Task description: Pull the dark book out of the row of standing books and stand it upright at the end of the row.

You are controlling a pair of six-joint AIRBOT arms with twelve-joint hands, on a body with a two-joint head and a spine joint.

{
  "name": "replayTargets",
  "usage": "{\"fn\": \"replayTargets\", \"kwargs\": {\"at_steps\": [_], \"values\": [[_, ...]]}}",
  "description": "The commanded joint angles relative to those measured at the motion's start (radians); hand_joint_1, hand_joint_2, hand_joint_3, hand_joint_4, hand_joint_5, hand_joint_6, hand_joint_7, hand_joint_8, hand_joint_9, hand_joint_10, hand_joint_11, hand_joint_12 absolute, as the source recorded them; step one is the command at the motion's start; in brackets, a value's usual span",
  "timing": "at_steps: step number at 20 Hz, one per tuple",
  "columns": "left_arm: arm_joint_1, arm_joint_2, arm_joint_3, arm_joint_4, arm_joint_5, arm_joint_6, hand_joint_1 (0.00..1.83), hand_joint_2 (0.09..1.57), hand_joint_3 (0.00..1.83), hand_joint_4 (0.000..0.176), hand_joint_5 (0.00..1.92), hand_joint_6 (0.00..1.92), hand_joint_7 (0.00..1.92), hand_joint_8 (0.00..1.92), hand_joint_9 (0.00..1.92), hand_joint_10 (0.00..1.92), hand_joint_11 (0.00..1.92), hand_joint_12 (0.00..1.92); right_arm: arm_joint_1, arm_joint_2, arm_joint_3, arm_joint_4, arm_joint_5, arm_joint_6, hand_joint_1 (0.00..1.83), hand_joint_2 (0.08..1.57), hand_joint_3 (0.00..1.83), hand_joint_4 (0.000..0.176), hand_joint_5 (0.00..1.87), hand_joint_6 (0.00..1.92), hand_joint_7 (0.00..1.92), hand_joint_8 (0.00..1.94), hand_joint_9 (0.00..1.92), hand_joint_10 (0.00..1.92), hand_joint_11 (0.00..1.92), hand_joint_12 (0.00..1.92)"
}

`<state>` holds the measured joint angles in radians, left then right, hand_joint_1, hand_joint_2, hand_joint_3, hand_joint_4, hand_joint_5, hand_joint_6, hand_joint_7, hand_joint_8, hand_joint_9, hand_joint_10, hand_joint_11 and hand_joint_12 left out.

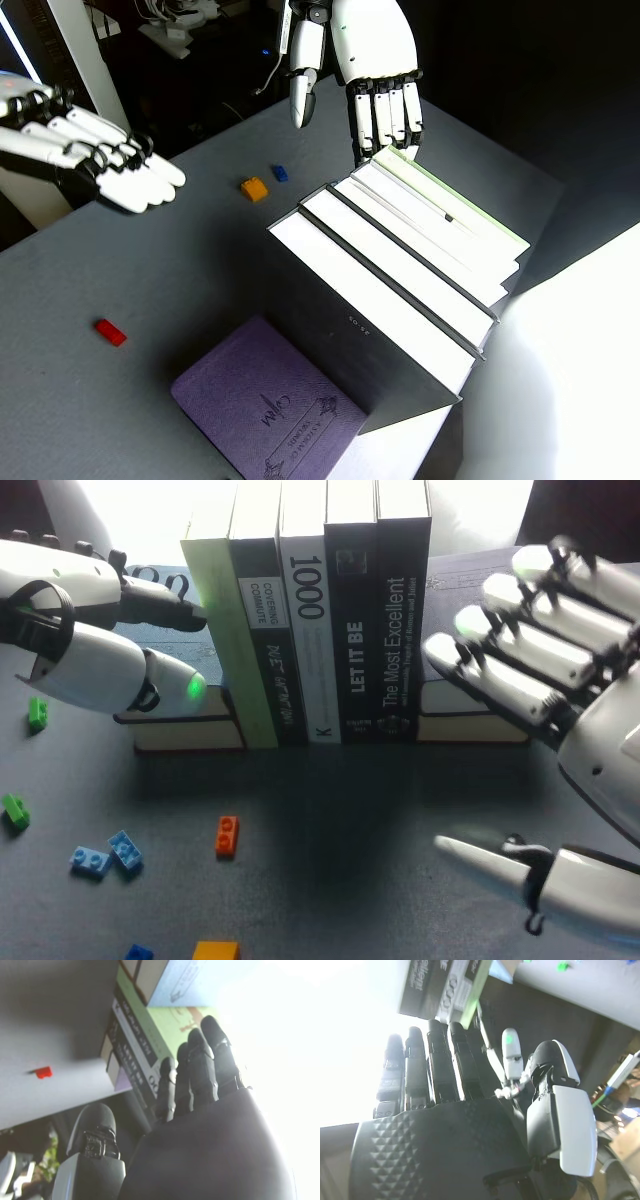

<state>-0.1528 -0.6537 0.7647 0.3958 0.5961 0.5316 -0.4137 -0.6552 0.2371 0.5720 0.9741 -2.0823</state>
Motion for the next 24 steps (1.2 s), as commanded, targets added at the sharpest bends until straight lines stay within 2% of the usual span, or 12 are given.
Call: {"fn": "replayTargets", "kwargs": {"at_steps": [1,4,7,9,11,12,14,15,18,22,24], "values": [[-0.008,0.012,0.008,0.023,-0.061,0.008,0.03,1.33,0.0,0.044,0.11,0.0,0.12,0.0,0.16,0.0,0.0,0.61,0.021,0.004,-0.005,-0.057,0.124,0.002,0.0,1.16,0.0,0.0,0.3,0.01,0.25,0.0,0.18,0.0,0.0,0.35],[-0.008,0.012,0.011,0.024,-0.048,0.01,0.05,1.33,0.0,0.046,0.13,0.01,0.13,0.0,0.15,0.0,0.0,0.59,0.043,0.001,-0.002,-0.1,0.129,0.022,0.0,1.16,0.0,0.0,0.29,0.01,0.2,0.0,0.14,0.0,0.0,0.24],[-0.008,0.012,0.011,0.024,-0.03,0.01,0.01,1.32,0.0,0.045,0.13,0.0,0.12,0.0,0.15,0.0,0.0,0.6,0.058,-0.006,0.01,-0.152,0.123,0.043,0.0,1.15,0.0,0.0,0.43,0.04,0.24,0.0,0.15,0.0,0.0,0.3],[-0.008,0.012,0.012,0.024,-0.027,0.01,0.06,1.32,0.0,0.038,0.15,0.01,0.13,0.0,0.15,0.0,0.0,0.62,0.073,-0.031,0.039,-0.186,0.129,0.05,0.0,1.15,0.0,0.0,0.56,0.04,0.26,0.0,0.15,0.0,0.0,0.31],[-0.008,0.011,0.012,0.024,-0.027,0.01,0.03,1.33,0.0,0.036,0.16,0.01,0.14,0.01,0.16,0.0,0.0,0.63,0.085,-0.055,0.062,-0.187,0.126,0.047,0.0,1.15,0.0,0.0,0.65,0.05,0.29,0.0,0.15,0.0,0.0,0.33],[-0.008,0.011,0.013,0.024,-0.027,0.01,0.05,1.33,0.0,0.039,0.17,0.01,0.14,0.0,0.16,0.0,0.0,0.64,0.096,-0.074,0.08,-0.187,0.123,0.045,0.0,1.15,0.0,0.0,0.68,0.04,0.3,0.0,0.15,0.0,0.0,0.36],[-0.008,0.011,0.013,0.024,-0.031,0.01,0.02,1.34,0.0,0.034,0.13,0.0,0.12,0.0,0.14,0.0,0.0,0.61,0.116,-0.12,0.127,-0.186,0.118,0.049,0.0,1.15,0.0,0.0,0.75,0.05,0.29,0.0,0.13,0.0,0.0,0.25],[-0.008,0.011,0.013,0.024,-0.031,0.01,0.02,1.34,0.0,0.036,0.13,0.0,0.12,0.0,0.15,0.0,0.0,0.61,0.133,-0.151,0.159,-0.186,0.115,0.064,0.0,1.15,0.0,0.0,0.78,0.04,0.33,0.01,0.15,0.01,0.0,0.3],[-0.008,0.011,0.014,0.024,-0.031,0.01,0.04,1.33,0.0,0.039,0.15,0.01,0.15,0.0,0.18,0.01,0.0,0.7,0.181,-0.211,0.243,-0.186,0.103,0.073,0.0,1.15,0.0,0.0,0.78,0.02,0.33,0.0,0.14,0.0,0.0,0.25],[-0.005,0.011,0.021,0.034,-0.03,0.01,0.01,1.34,0.0,0.032,0.15,0.0,0.15,0.0,0.18,0.0,0.0,0.7,0.236,-0.274,0.344,-0.186,0.078,0.1,0.0,1.15,0.0,0.0,0.78,0.01,0.32,0.0,0.13,0.0,0.0,0.27],[-0.005,0.011,0.021,0.042,-0.027,0.01,0.0,1.35,0.0,0.036,0.13,0.0,0.13,0.0,0.16,0.0,0.0,0.67,0.255,-0.304,0.381,-0.186,0.068,0.095,0.0,1.15,0.0,0.0,0.77,0.0,0.35,0.01,0.13,0.0,0.0,0.19]]}}
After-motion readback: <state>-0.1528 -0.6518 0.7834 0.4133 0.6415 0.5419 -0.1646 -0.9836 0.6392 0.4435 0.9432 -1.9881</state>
